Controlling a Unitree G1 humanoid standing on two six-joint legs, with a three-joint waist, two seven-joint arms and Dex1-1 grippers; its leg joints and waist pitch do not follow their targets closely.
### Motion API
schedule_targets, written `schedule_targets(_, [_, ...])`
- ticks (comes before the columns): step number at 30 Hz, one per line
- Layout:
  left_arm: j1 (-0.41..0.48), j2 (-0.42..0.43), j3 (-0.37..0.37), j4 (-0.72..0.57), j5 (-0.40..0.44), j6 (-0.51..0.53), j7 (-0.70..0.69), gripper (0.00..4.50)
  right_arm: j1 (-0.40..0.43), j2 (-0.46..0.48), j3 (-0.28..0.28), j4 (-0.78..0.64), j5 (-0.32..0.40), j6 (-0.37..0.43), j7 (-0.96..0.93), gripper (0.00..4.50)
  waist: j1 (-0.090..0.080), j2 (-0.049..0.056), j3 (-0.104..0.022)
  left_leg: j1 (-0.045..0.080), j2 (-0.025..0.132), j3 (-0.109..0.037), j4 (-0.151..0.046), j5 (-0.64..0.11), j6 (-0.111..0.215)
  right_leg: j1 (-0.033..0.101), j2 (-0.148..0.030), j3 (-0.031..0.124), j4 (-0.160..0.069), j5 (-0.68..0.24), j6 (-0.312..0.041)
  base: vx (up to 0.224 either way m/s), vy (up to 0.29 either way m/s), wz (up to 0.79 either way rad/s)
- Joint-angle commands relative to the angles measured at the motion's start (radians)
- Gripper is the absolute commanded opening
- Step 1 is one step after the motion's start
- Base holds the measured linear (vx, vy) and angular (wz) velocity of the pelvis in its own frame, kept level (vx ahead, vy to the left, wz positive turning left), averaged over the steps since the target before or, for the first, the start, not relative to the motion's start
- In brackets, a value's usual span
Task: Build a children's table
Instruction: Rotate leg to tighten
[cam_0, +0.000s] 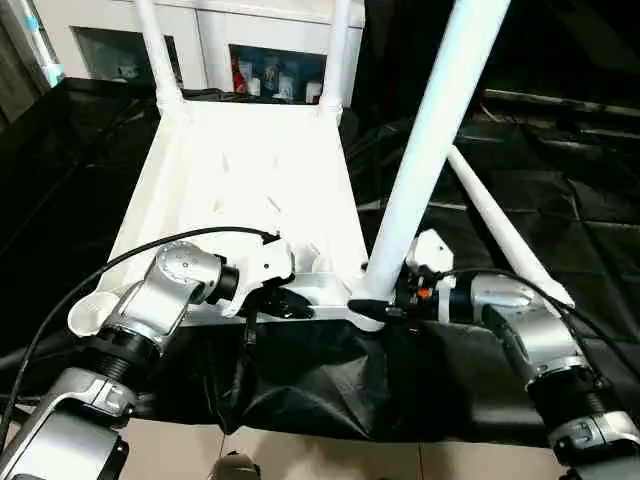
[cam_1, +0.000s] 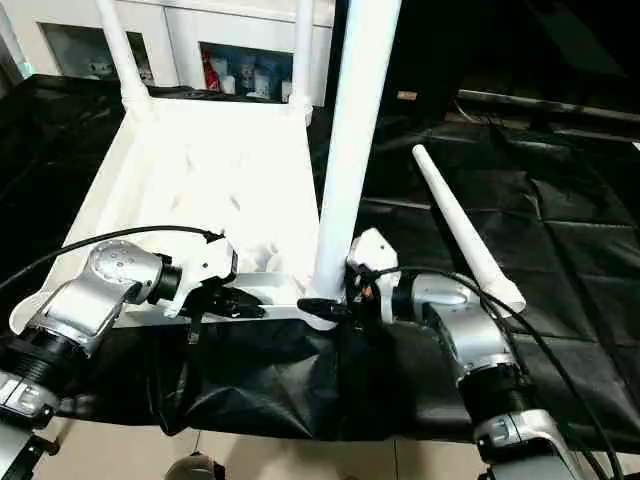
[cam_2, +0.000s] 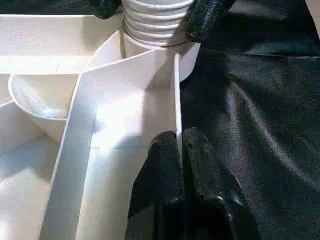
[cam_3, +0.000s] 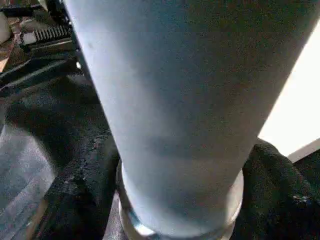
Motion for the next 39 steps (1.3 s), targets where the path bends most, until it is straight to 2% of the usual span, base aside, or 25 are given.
schedule_targets(1, [-0.005, -0.012, -0.009, -0.045, -0.030, -0.022, -0.033, 0.00, 0.009, -0.015, 0.010, -0.025, -0.008, 0.006, 0.011, 2.97, -0.005, 0.010, -0.072, 0.013, 0.021, 0.000, -0.054, -0.073, 0.044, 0.055, -0.082, 0.059, -0.054, 0.110, -0.219, 0.000, 0.000, 0.00])
schedule_targets(7, [-0.009, -0.014, -0.007, -0.036, -0.026, -0.026, -0.029, 0.00, 0.020, -0.014, 0.008, -0.034, -0.006, 0.023, 0.006, 2.74, -0.004, 0.010, -0.073, 0.013, 0.022, -0.001, -0.054, -0.073, 0.041, 0.056, -0.083, 0.059, -0.053, 0.107, -0.219, 0.000, 0.000, 0.00])
schedule_targets(10, [-0.021, -0.031, 0.001, -0.006, 0.001, -0.015, 0.039, 0.00, 0.031, 0.009, -0.010, -0.018, 0.000, 0.045, -0.045, 2.74, -0.004, 0.011, -0.073, 0.012, 0.020, -0.001, -0.053, -0.070, 0.042, 0.057, -0.083, 0.059, -0.053, 0.113, -0.220, 0.000, 0.000, 0.00])
schedule_targets(12, [-0.047, -0.063, 0.015, 0.047, 0.035, 0.012, 0.149, 0.00, 0.018, 0.050, -0.027, 0.049, -0.039, 0.053, -0.180, 2.73, -0.006, 0.009, -0.072, 0.012, 0.021, -0.001, -0.054, -0.085, 0.034, 0.056, -0.084, 0.059, -0.056, 0.087, -0.216, 0.000, 0.000, 0.00])
schedule_targets(13, [-0.052, -0.070, 0.019, 0.056, 0.039, 0.018, 0.169, 0.00, 0.015, 0.057, -0.030, 0.063, -0.047, 0.054, -0.207, 2.73, -0.009, 0.011, -0.066, 0.016, 0.021, 0.000, -0.058, -0.110, 0.016, 0.050, -0.085, 0.059, -0.062, 0.037, -0.214, 0.000, 0.000, 0.00])
schedule_targets(14, [-0.067, -0.093, 0.030, 0.083, 0.050, 0.036, 0.229, 0.00, 0.004, 0.080, -0.041, 0.105, -0.066, 0.063, -0.286, 2.72, -0.010, 0.010, -0.066, 0.015, 0.021, -0.003, -0.060, -0.146, -0.002, 0.054, -0.089, 0.059, -0.068, -0.034, -0.202, 0.000, 0.000, 0.00])
schedule_targets(15, [-0.081, -0.115, 0.039, 0.107, 0.059, 0.048, 0.284, 0.00, -0.005, 0.104, -0.054, 0.142, -0.077, 0.074, -0.358, 2.72, -0.012, 0.009, -0.063, 0.017, 0.021, -0.001, -0.061, -0.163, -0.009, 0.051, -0.089, 0.061, -0.072, -0.066, -0.198, 0.000, 0.000, 0.00])
schedule_targets(16, [-0.109, -0.166, 0.056, 0.156, 0.073, 0.081, 0.394, 0.00, -0.029, 0.167, -0.096, 0.212, -0.072, 0.099, -0.506, 2.72, -0.017, 0.012, -0.056, 0.020, 0.020, -0.002, -0.066, -0.211, -0.028, 0.045, -0.090, 0.062, -0.081, -0.161, -0.183, 0.000, 0.000, 0.00])
schedule_targets(17, [-0.112, -0.170, 0.057, 0.159, 0.074, 0.084, 0.402, 0.00, -0.031, 0.172, -0.100, 0.217, -0.071, 0.101, -0.517, 2.72, -0.021, 0.009, -0.054, 0.024, 0.018, -0.005, -0.069, -0.248, -0.045, 0.045, -0.093, 0.062, -0.089, -0.247, -0.165, 0.000, 0.000, 0.00])
schedule_targets(19, [-0.129, -0.207, 0.067, 0.190, 0.076, 0.103, 0.465, 0.00, -0.053, 0.216, -0.132, 0.268, -0.061, 0.115, -0.621, 2.72, -0.025, 0.006, -0.057, 0.023, 0.018, -0.007, -0.068, -0.244, -0.045, 0.048, -0.093, 0.065, -0.092, -0.272, -0.144, 0.000, 0.000, 0.00])
schedule_targets(20, [-0.133, -0.217, 0.069, 0.197, 0.077, 0.107, 0.481, 0.00, -0.060, 0.227, -0.141, 0.283, -0.057, 0.117, -0.649, 2.72, -0.029, 0.009, -0.058, 0.025, 0.017, -0.006, -0.067, -0.237, -0.041, 0.043, -0.091, 0.067, -0.093, -0.254, -0.146, 0.000, 0.000, 0.00])
schedule_targets(21, [-0.149, -0.262, 0.073, 0.229, 0.084, 0.120, 0.546, 0.00, -0.094, 0.278, -0.180, 0.346, -0.040, 0.124, -0.762, 2.72, -0.031, 0.013, -0.057, 0.024, 0.017, -0.006, -0.067, -0.235, -0.040, 0.040, -0.092, 0.068, -0.092, -0.245, -0.152, 0.000, 0.000, 0.00])
schedule_targets(23, [-0.159, -0.324, 0.064, 0.245, 0.098, 0.137, 0.611, 0.00, -0.152, 0.354, -0.226, 0.433, -0.010, 0.113, -0.871, 2.72, -0.035, 0.013, -0.059, 0.025, 0.015, -0.007, -0.067, -0.231, -0.044, 0.041, -0.090, 0.067, -0.092, -0.248, -0.149, 0.000, 0.000, 0.00])
schedule_targets(27, [-0.158, -0.348, 0.047, 0.240, 0.108, 0.124, 0.614, 0.00, -0.187, 0.387, -0.207, 0.469, -0.035, 0.085, -0.865, 2.72, -0.037, 0.013, -0.061, 0.020, 0.015, -0.007, -0.067, -0.227, -0.033, 0.043, -0.088, 0.067, -0.089, -0.205, -0.145, 0.000, 0.000, 0.00])
schedule_targets(28, [-0.155, -0.350, 0.038, 0.234, 0.111, 0.110, 0.600, 0.00, -0.197, 0.397, -0.193, 0.476, -0.046, 0.055, -0.834, 2.72, -0.038, 0.012, -0.061, 0.018, 0.014, -0.007, -0.068, -0.222, -0.028, 0.044, -0.087, 0.068, -0.088, -0.191, -0.145, 0.000, 0.000, 0.00])
schedule_targets(30, [-0.151, -0.340, 0.032, 0.228, 0.111, 0.103, 0.586, 0.00, -0.199, 0.400, -0.189, 0.473, -0.045, 0.037, -0.806, 3.42, -0.037, 0.010, -0.061, 0.019, 0.014, -0.006, -0.067, -0.224, -0.021, 0.043, -0.087, 0.069, -0.089, -0.186, -0.146, 0.000, 0.000, 0.00])
schedule_targets(31, [-0.150, -0.337, 0.030, 0.227, 0.111, 0.100, 0.582, 0.00, -0.199, 0.401, -0.190, 0.471, -0.043, 0.035, -0.799, 3.42, -0.037, 0.011, -0.061, 0.019, 0.014, -0.006, -0.067, -0.223, -0.017, 0.042, -0.086, 0.070, -0.087, -0.180, -0.150, 0.000, 0.000, 0.00])
schedule_targets(33, [-0.146, -0.317, 0.028, 0.226, 0.109, 0.073, 0.550, 0.00, -0.200, 0.391, -0.191, 0.457, -0.042, 0.019, -0.763, 3.48, -0.038, 0.011, -0.058, 0.018, 0.013, -0.006, -0.068, -0.235, -0.013, 0.042, -0.086, 0.070, -0.090, -0.200, -0.148, 0.000, 0.000, 0.00])
schedule_targets(34, [-0.145, -0.311, 0.027, 0.225, 0.107, 0.062, 0.538, 0.00, -0.200, 0.387, -0.191, 0.452, -0.043, 0.013, -0.751, 3.77, -0.038, 0.009, -0.059, 0.016, 0.013, -0.007, -0.069, -0.237, -0.011, 0.044, -0.088, 0.070, -0.092, -0.221, -0.142, 0.000, 0.000, 0.00])
schedule_targets(36, [-0.138, -0.296, 0.027, 0.216, 0.108, 0.051, 0.514, 0.00, -0.198, 0.370, -0.187, 0.441, -0.038, -0.002, -0.705, 3.86, -0.040, 0.009, -0.060, 0.016, 0.013, -0.006, -0.069, -0.227, -0.009, 0.043, -0.087, 0.071, -0.091, -0.214, -0.141, 0.000, 0.000, 0.00])
schedule_targets(39, [-0.114, -0.250, 0.020, 0.184, 0.089, 0.008, 0.416, 0.00, -0.159, 0.297, -0.137, 0.361, -0.046, -0.021, -0.567, 3.86, -0.038, 0.007, -0.059, 0.014, 0.012, -0.007, -0.069, -0.205, 0.010, 0.046, -0.087, 0.071, -0.094, -0.208, -0.138, 0.000, 0.000, 0.00])
